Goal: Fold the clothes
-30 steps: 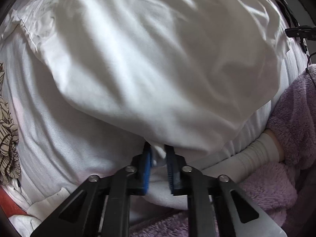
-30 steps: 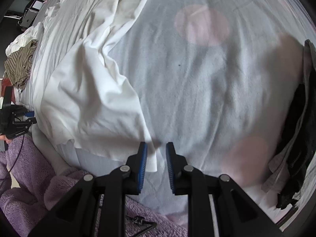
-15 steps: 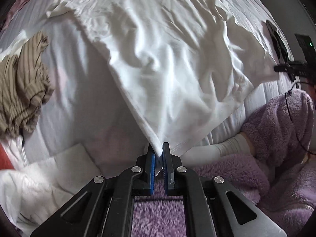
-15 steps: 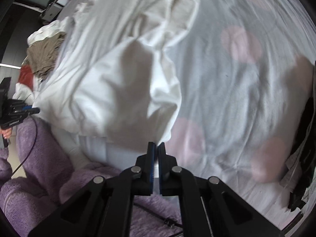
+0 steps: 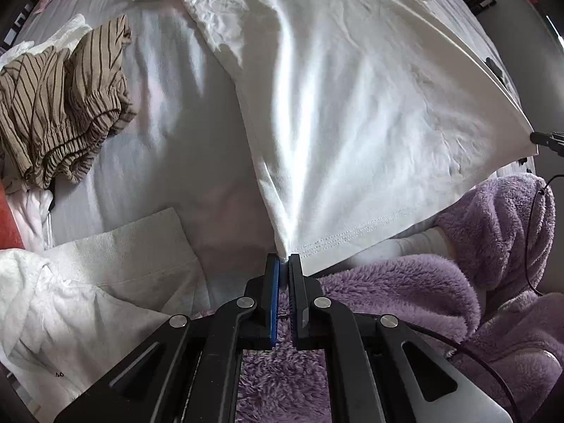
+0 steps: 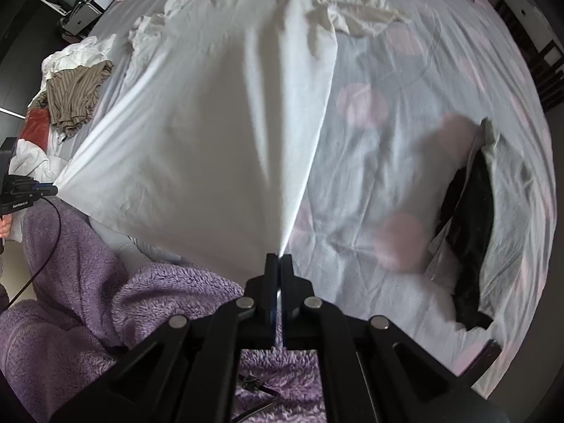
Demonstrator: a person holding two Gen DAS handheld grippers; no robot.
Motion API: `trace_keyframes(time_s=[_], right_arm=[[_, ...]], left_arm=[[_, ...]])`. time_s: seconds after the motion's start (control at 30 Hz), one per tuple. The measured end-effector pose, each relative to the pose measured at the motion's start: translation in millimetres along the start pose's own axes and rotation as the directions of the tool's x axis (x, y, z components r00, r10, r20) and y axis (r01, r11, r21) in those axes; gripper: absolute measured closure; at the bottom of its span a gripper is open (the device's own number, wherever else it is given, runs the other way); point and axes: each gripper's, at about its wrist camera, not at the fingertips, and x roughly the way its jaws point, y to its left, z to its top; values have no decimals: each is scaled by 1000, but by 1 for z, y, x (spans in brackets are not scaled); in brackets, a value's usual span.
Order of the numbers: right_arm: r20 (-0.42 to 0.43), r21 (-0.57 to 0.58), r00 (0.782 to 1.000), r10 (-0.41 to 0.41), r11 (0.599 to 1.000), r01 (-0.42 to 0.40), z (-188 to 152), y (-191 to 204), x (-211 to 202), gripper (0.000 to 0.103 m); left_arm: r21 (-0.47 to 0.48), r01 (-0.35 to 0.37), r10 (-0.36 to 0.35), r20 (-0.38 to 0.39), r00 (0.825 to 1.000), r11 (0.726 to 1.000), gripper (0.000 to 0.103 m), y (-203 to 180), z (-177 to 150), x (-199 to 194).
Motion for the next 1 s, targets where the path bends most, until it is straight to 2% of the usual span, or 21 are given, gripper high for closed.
trace_keyframes(time_s=[0.1, 0.2, 0.23, 0.33, 0.47, 0.6, 0.8, 1.0], right_arm=[[-43, 23, 998, 37, 999, -36, 1, 4, 33, 98], [-30, 93, 996, 88, 992, -85, 6, -10, 42, 97], [-20, 125, 995, 94, 988, -90, 8, -19, 42, 93], [-24, 195, 997, 75, 978, -69, 16, -42, 51, 90], [-94, 248, 991, 92, 966, -66, 21, -59, 87, 89], [-127, 262, 977, 174, 955, -136, 22, -54, 114, 89], [-170, 226, 970, 174, 965, -134, 25, -37, 137, 89], [-162, 226, 967, 198, 961, -159, 26, -26, 146, 89]], left_arm=[[-1, -8, 8, -6, 1000, 1000, 98, 4, 2, 2], [-2, -19, 19, -14, 1000, 1000, 98, 7, 5, 6], [-3, -23, 23, -17, 1000, 1000, 98, 9, 5, 8], [-3, -36, 36, -25, 999, 999, 98, 12, 8, 12], [9, -63, 63, -35, 997, 998, 98, 15, 10, 20], [12, -95, 96, -50, 994, 995, 98, 20, 13, 23], [22, -143, 145, -74, 987, 989, 98, 30, 22, 28], [39, -169, 172, -87, 981, 985, 98, 37, 30, 31]])
